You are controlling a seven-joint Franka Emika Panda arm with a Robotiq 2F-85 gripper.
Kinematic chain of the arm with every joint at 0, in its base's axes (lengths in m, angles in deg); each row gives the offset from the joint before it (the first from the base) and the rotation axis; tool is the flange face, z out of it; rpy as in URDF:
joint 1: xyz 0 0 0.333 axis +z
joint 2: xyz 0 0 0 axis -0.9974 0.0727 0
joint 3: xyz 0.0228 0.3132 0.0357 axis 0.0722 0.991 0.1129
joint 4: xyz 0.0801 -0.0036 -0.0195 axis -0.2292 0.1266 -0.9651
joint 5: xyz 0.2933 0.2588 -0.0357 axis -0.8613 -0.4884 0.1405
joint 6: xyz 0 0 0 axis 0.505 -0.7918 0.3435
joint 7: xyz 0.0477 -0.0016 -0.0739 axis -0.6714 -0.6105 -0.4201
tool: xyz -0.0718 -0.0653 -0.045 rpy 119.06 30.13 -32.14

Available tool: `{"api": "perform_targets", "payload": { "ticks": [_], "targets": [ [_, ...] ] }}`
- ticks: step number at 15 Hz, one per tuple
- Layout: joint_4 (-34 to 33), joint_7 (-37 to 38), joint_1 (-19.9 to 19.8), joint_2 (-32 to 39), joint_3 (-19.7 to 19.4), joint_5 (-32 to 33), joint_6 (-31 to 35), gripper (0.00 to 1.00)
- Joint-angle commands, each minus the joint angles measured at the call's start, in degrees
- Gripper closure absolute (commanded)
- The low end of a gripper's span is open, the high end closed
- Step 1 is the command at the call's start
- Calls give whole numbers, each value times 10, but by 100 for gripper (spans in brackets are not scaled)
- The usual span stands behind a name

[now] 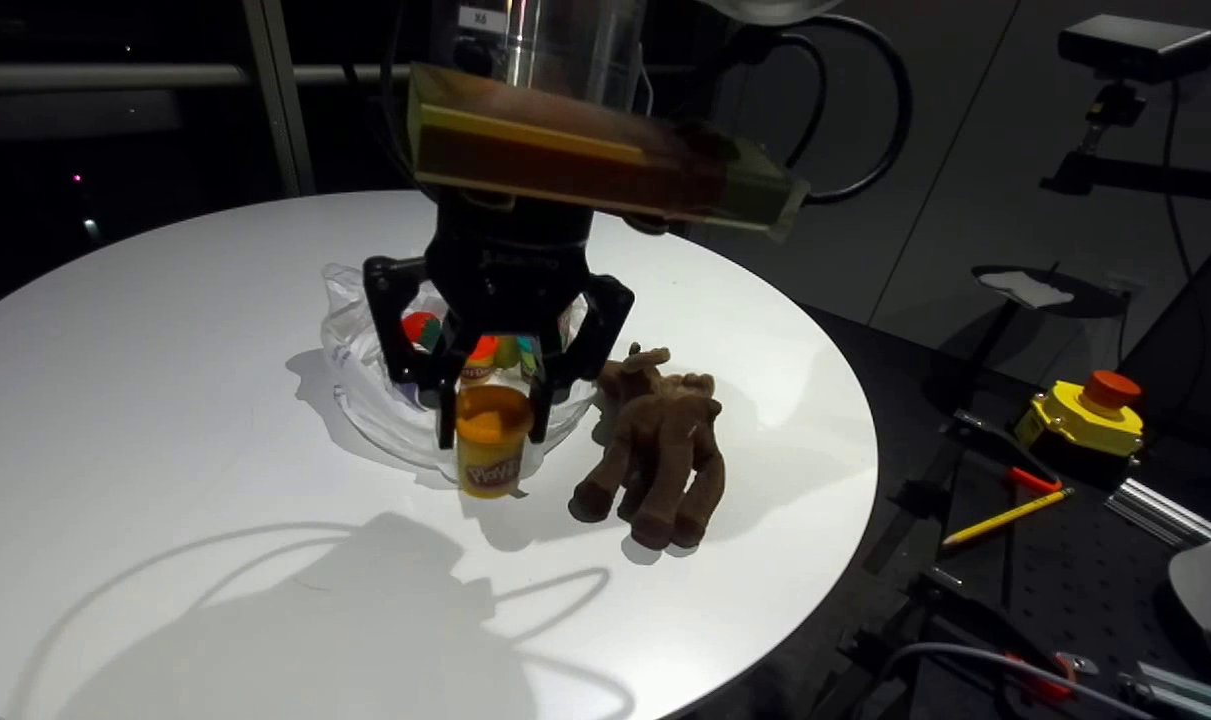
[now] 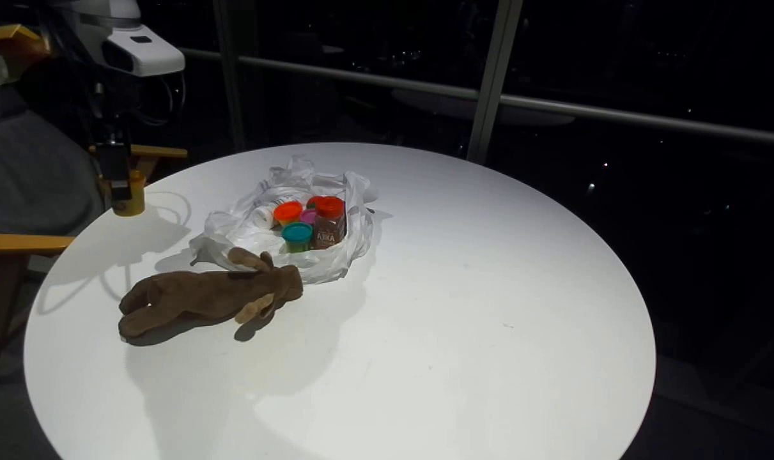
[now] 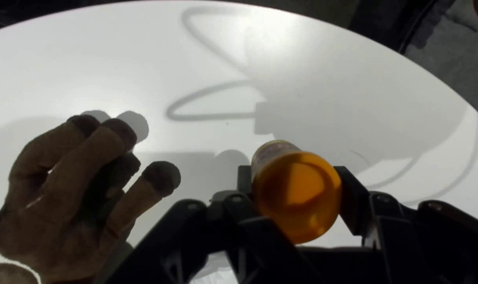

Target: Remove all the contents from the white plastic bag and put them on the table

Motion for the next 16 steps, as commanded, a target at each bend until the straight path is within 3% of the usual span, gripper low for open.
{"api": "perform_targets", "payload": {
  "ticks": [1, 4, 6, 9, 10, 11, 14, 16],
  "targets": [
    [-12, 2, 19, 38, -18, 31, 15, 72],
    [-25, 19, 32, 76, -51, 75, 15, 72],
    [-32, 6, 28, 97, -56, 71, 26, 72],
    [-35, -29, 11, 106, -39, 38, 34, 72],
    [-35, -43, 5, 105, -32, 26, 32, 35],
    [-32, -50, 5, 100, -30, 20, 32, 22],
    [-16, -32, 9, 59, -51, 19, 20, 2],
    [-13, -30, -3, 30, -59, 9, 22, 0]
  ]
}}
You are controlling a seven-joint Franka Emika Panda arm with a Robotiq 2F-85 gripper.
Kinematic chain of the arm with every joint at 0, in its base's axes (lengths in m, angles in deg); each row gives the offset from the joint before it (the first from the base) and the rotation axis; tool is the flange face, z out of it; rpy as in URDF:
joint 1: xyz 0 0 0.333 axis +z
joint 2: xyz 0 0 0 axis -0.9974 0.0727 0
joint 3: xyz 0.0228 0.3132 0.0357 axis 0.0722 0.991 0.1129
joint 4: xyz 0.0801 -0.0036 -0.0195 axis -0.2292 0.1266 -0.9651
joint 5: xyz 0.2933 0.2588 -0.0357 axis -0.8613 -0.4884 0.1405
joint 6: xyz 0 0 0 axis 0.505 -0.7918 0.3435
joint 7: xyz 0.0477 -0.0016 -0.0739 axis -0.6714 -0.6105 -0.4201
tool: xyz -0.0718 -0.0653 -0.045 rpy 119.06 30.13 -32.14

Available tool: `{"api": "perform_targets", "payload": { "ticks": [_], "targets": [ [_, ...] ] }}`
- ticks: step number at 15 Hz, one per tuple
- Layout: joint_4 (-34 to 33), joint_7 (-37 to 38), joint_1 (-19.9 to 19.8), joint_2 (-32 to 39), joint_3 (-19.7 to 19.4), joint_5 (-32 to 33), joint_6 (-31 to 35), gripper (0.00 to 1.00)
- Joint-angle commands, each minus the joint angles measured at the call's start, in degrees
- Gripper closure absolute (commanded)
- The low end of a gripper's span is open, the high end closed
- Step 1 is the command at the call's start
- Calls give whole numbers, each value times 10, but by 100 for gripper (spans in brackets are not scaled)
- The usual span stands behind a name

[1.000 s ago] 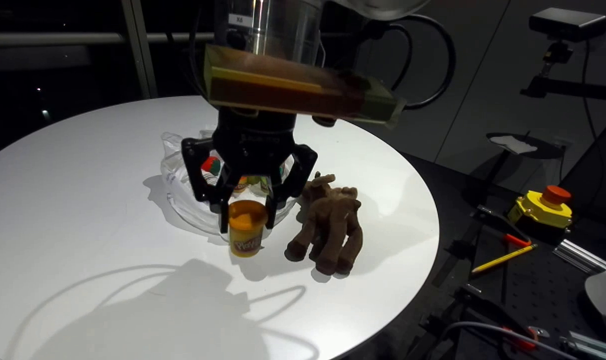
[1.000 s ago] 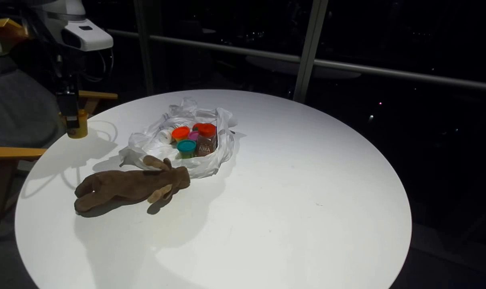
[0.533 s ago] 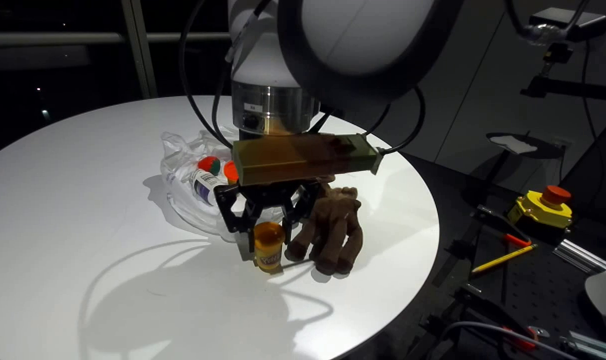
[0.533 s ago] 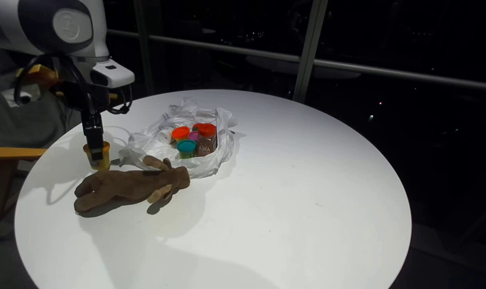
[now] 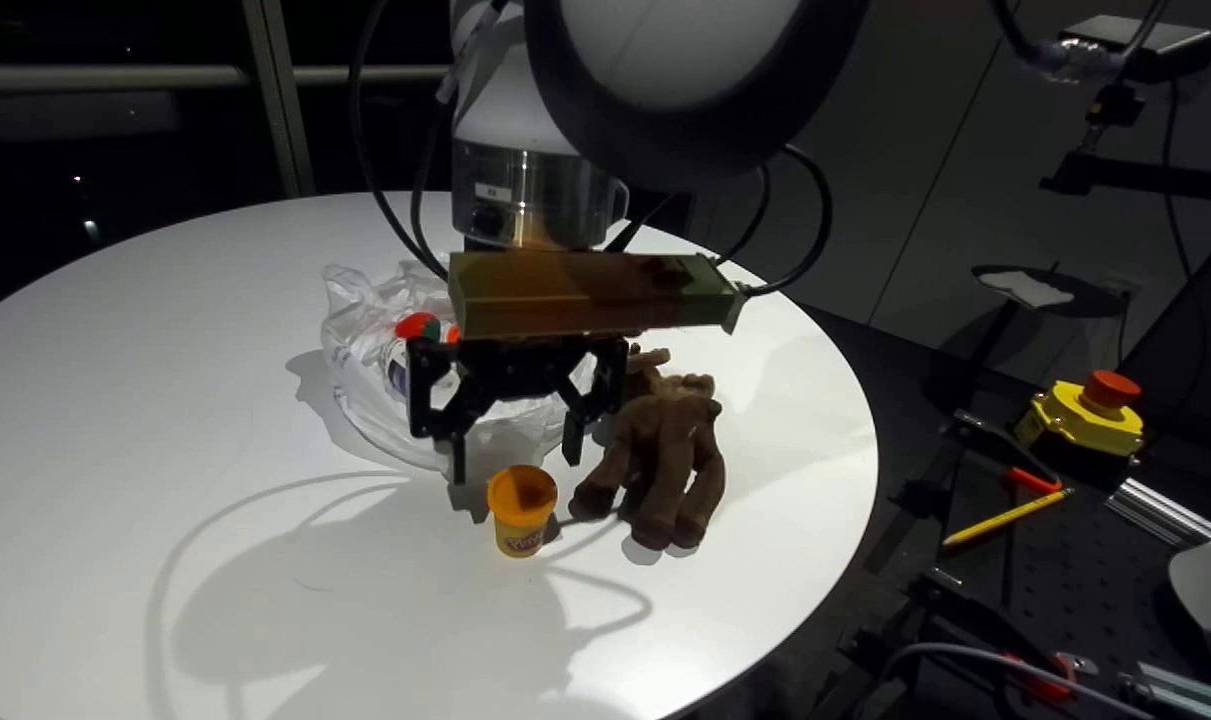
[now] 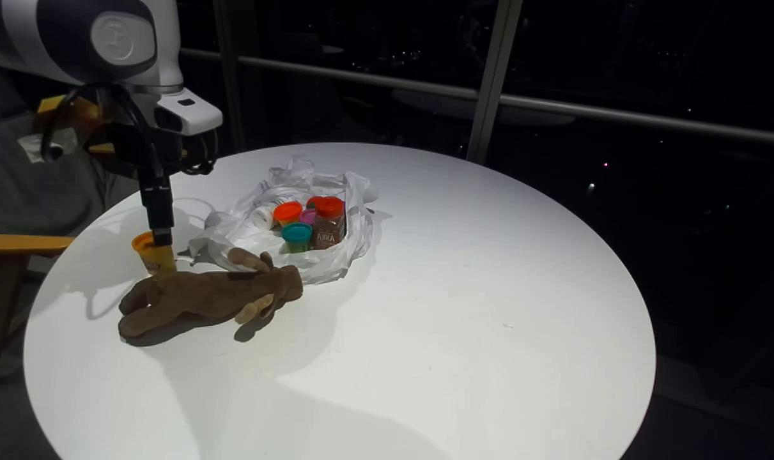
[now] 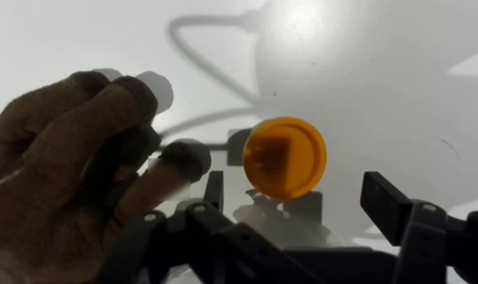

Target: Remove all the contents from the white plastic bag and put them on the table

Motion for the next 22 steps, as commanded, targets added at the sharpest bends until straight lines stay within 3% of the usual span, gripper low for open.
{"api": "perform_targets", "payload": {
  "ticks": [1, 5, 13, 22],
  "targets": [
    [10, -1, -25, -63, -11, -30, -2, 0],
    [-32, 6, -56, -56, -26, -52, 1, 0],
    [-111, 0, -95, 31, -24, -121, 15, 0],
    [-187, 70, -50, 118, -82, -72, 12, 0]
  ]
}}
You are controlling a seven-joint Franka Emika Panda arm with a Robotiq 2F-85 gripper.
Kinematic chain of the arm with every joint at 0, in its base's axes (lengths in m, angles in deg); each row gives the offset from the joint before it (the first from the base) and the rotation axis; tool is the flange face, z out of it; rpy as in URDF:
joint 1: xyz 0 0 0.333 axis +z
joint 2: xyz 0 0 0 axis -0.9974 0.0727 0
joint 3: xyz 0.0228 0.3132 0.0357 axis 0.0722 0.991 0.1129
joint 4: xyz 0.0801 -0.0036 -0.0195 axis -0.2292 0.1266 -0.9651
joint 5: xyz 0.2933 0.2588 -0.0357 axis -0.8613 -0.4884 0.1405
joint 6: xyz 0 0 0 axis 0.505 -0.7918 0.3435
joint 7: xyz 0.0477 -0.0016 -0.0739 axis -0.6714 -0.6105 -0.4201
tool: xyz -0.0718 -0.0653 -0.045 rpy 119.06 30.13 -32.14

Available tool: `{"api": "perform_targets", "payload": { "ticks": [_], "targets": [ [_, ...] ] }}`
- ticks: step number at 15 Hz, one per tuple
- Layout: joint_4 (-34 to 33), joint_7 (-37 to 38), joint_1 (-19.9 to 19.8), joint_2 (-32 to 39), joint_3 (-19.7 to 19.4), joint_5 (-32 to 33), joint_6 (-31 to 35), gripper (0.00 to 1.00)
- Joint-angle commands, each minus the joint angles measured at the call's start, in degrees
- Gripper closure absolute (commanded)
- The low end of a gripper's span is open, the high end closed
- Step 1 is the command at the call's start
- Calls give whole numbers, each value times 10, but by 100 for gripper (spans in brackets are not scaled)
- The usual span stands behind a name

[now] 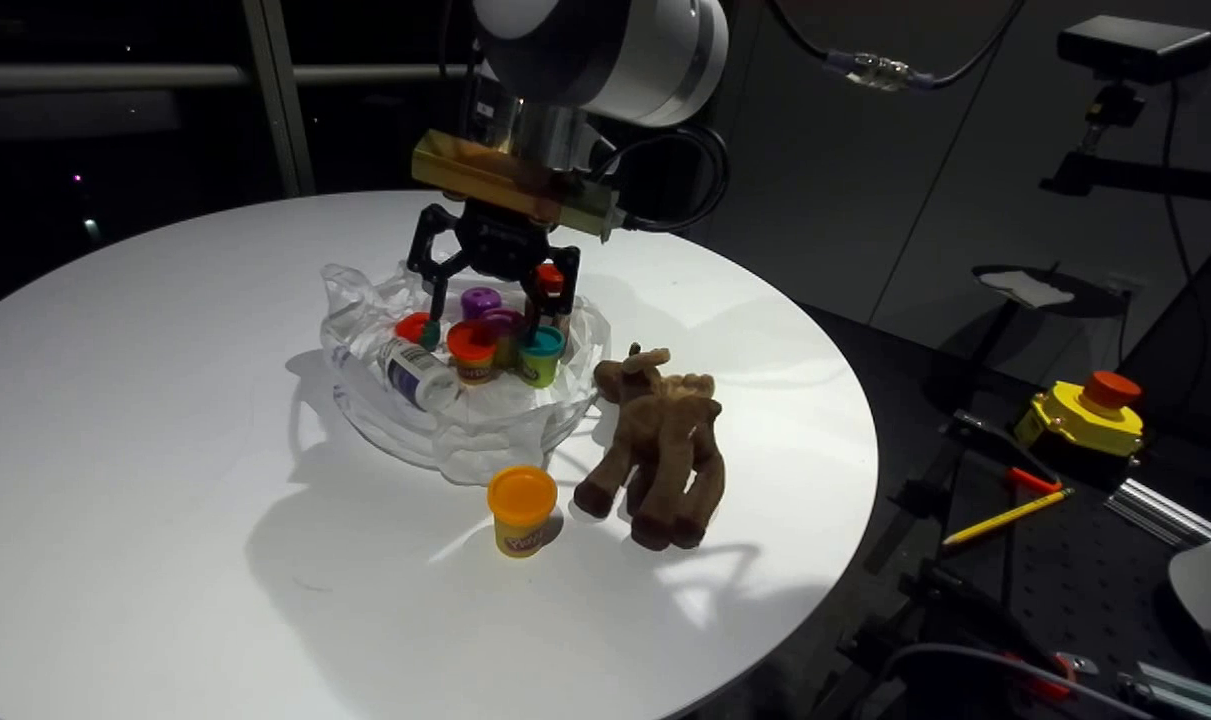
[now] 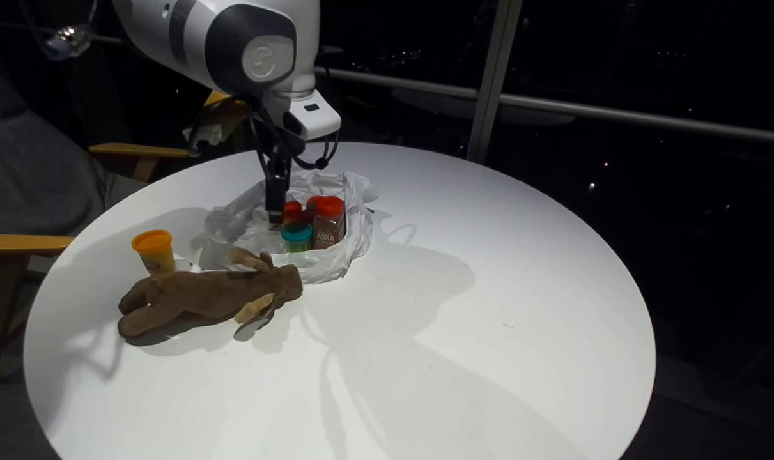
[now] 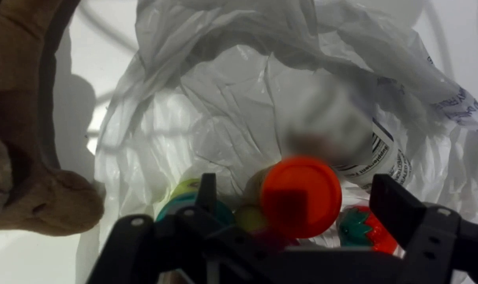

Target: Remove all the contents from the white plastic bag and put them on the table

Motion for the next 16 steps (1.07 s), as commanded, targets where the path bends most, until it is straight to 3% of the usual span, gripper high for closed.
{"api": "perform_targets", "payload": {
  "ticks": [1, 6, 7, 13, 14, 16],
  "targets": [
    [-43, 38, 27, 31, -25, 26, -3, 0],
    [-69, 62, 45, 46, -44, 59, 0, 0],
    [-72, 64, 46, 47, -45, 62, -3, 20],
    [-77, 73, 49, 53, -54, 78, -18, 67],
    [-77, 73, 49, 50, -53, 78, -18, 72],
    [-68, 66, 45, 39, -45, 72, -15, 73]
  ]
}}
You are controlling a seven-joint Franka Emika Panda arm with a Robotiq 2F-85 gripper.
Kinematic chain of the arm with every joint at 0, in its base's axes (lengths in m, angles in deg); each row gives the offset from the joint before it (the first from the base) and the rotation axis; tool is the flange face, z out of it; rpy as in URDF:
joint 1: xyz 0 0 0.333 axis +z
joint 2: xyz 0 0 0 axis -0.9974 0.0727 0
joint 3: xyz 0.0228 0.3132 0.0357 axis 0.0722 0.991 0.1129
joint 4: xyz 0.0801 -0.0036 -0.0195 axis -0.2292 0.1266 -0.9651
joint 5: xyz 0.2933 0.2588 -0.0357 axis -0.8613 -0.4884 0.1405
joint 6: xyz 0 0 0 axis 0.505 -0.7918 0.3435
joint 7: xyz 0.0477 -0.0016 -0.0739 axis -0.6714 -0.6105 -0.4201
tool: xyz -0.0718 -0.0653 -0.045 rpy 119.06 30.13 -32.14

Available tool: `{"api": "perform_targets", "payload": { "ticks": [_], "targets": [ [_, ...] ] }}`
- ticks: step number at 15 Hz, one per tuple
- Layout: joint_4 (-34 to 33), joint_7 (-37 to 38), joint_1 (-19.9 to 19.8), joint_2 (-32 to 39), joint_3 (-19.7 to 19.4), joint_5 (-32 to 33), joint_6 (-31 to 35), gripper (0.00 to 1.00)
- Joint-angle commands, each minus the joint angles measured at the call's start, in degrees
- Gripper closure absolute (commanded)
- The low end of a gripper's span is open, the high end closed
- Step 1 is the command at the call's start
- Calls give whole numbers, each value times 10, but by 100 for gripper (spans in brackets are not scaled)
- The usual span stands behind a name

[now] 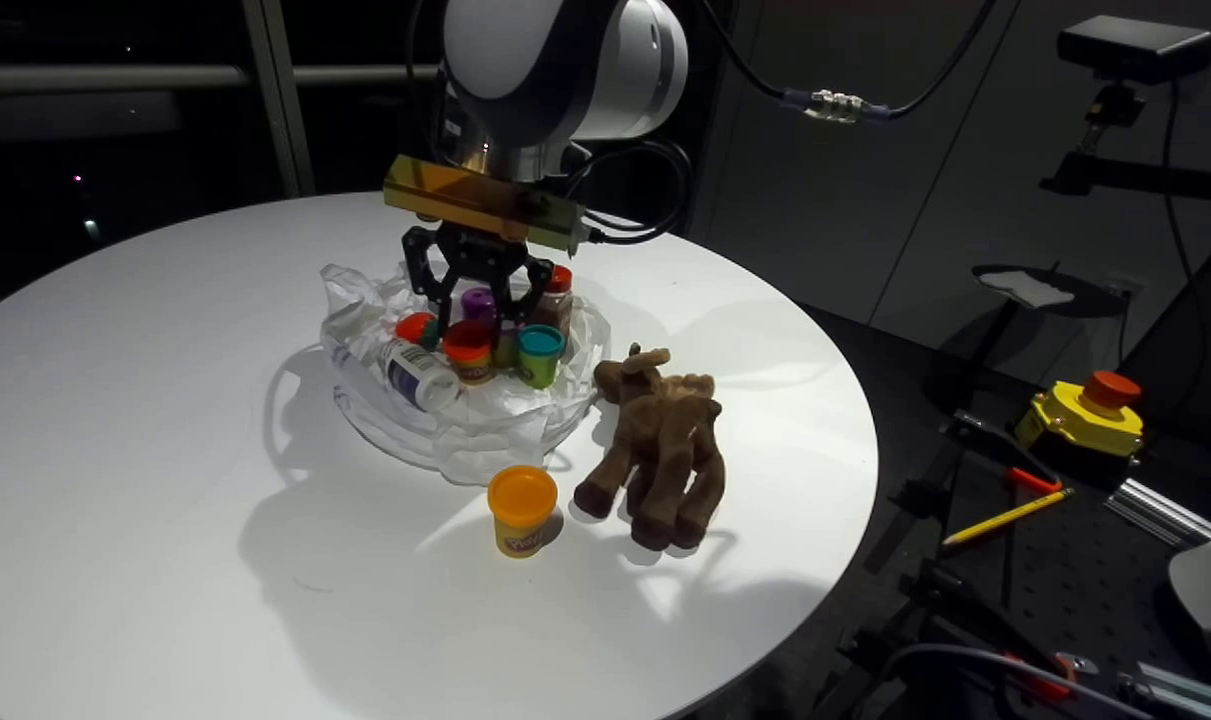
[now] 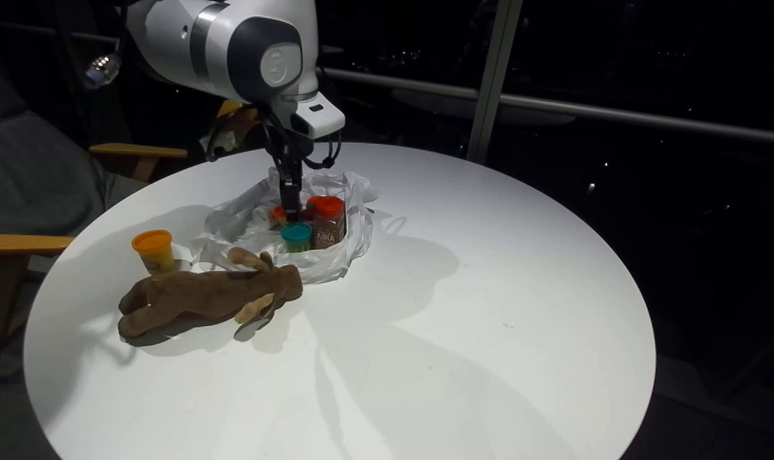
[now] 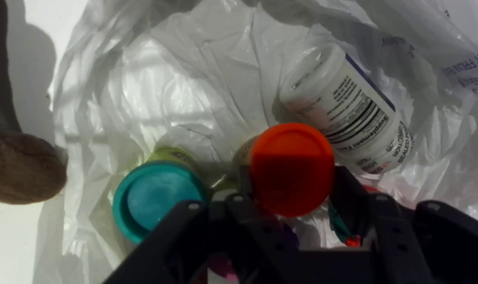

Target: Remove all the contents from the white plastic bag and put them on the table

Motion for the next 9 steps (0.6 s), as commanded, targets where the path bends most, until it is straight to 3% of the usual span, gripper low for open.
{"api": "perform_targets", "payload": {
  "ticks": [1, 5, 9],
  "targets": [
    [-4, 9, 4, -13, 2, 6, -8, 73],
    [46, -6, -3, -89, 31, -11, 5, 73],
    [148, -15, -11, -208, 67, -40, 12, 73]
  ]
}}
